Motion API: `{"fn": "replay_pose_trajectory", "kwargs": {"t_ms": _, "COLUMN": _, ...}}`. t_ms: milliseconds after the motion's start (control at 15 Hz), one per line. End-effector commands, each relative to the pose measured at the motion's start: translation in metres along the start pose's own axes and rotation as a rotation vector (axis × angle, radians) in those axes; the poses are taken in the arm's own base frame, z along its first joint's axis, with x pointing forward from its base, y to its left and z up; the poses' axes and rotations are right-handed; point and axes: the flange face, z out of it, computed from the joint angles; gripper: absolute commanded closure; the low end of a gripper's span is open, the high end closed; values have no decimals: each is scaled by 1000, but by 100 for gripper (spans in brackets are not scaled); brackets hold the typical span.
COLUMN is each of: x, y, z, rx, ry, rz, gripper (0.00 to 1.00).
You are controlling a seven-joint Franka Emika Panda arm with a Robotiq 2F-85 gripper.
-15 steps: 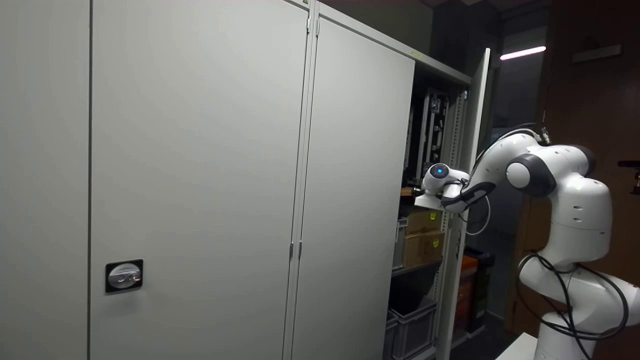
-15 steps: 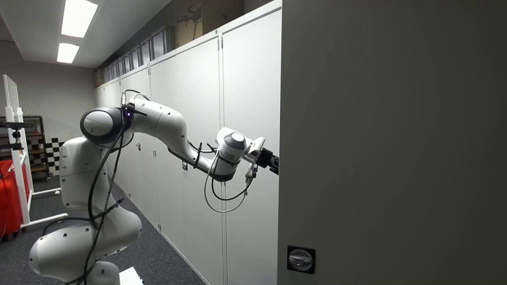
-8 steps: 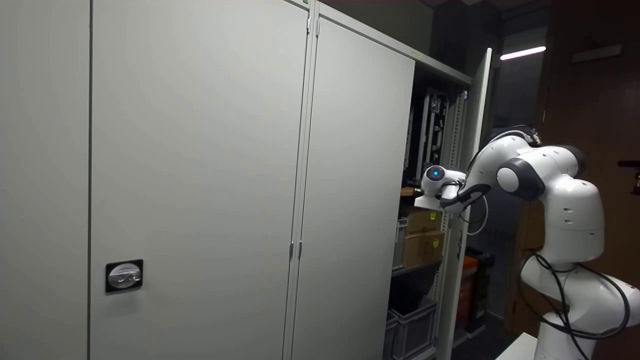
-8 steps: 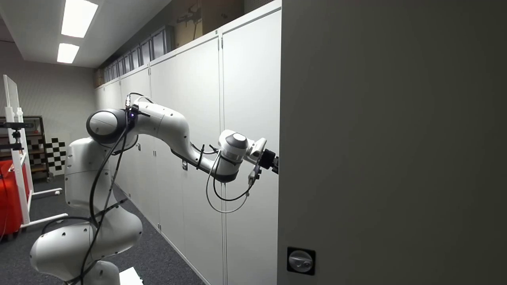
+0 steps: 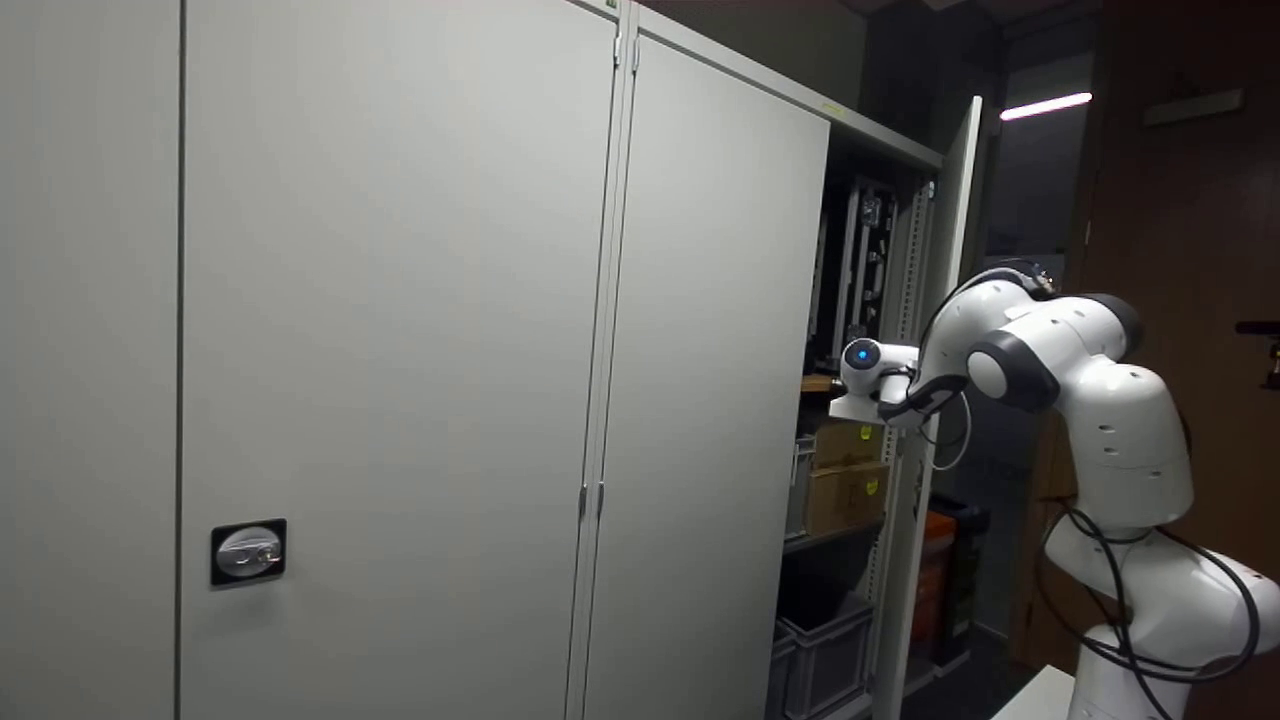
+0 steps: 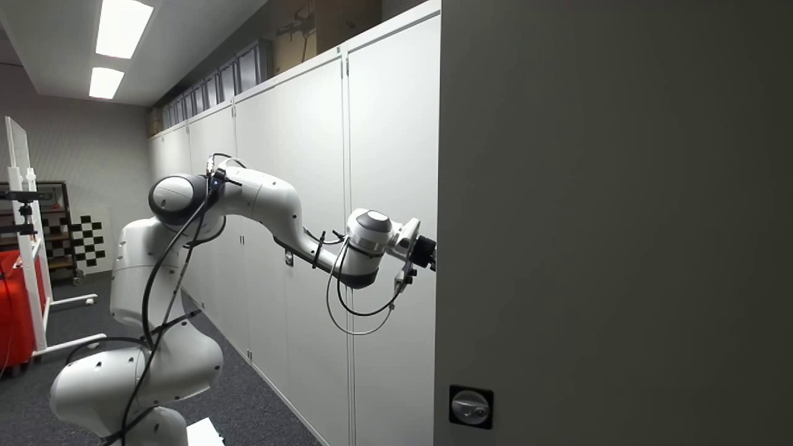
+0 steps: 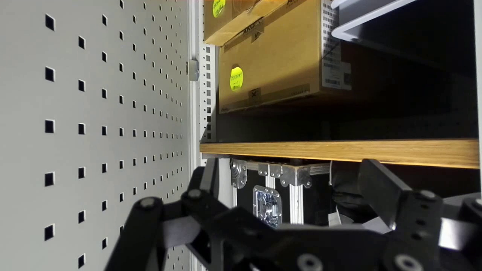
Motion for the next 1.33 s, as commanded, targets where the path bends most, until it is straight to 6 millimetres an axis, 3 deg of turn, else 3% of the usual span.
{"fn": "replay_pose_trajectory", "kwargs": {"t_ms": 0, "x": 6, "y": -6, "z": 7, "rx": -67, "ry": 66, "rz": 5, "gripper": 0}}
{"fn": "replay_pose_trajectory", "kwargs": {"t_ms": 1267, "x": -13, "y": -31, "z": 1, "rx": -276, "ry": 180, "rz": 56, "gripper": 0}}
